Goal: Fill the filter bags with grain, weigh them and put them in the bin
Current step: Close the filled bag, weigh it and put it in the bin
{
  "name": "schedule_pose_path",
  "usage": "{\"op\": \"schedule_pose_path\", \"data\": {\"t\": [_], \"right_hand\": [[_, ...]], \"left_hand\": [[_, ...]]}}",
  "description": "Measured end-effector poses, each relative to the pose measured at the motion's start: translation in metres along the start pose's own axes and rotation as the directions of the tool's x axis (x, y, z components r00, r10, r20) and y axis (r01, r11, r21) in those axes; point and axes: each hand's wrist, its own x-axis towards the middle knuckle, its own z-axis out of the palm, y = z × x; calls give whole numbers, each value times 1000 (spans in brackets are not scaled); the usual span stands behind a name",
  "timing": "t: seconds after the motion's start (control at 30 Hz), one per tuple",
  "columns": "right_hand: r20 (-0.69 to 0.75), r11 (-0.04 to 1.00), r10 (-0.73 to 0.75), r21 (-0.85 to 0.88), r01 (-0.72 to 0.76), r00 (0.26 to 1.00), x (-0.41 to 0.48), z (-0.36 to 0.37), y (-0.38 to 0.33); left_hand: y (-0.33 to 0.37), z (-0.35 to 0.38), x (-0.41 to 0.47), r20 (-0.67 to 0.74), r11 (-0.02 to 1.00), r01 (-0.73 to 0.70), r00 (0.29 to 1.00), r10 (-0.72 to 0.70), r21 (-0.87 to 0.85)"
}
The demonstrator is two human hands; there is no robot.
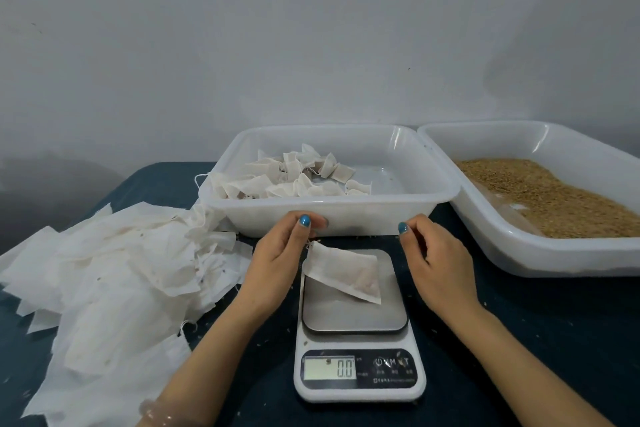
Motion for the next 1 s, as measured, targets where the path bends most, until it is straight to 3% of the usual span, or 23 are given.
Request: {"op": "schedule_pose_path", "data": {"t": [0.47, 0.57, 0.67, 0.73, 0.9, 1.0], "right_hand": [[-11, 993, -14, -115, 13, 1000, -5, 1, -2], [-16, 991, -23, -129, 21, 1000, -5, 1, -1], [-23, 990, -37, -138, 33, 999, -6, 1, -1], [-22, 989, -41, -143, 38, 999, -5, 1, -2], [-20, 989, -43, -139, 40, 999, -6, 1, -1], [-15, 990, -38, -140, 35, 999, -5, 1, -1]], "left_hand": [[0, -5, 0, -157, 995, 70, 986, -58, 74], [1, -6, 0, -166, 963, 140, 981, -103, 230], [2, -9, -1, -122, 866, 135, 989, -86, 482], [0, -9, -2, -55, 820, 103, 995, -87, 563], [4, -4, -5, 132, 832, -14, 989, -71, 554], [4, -1, -8, 170, 832, -54, 984, -49, 553]]}}
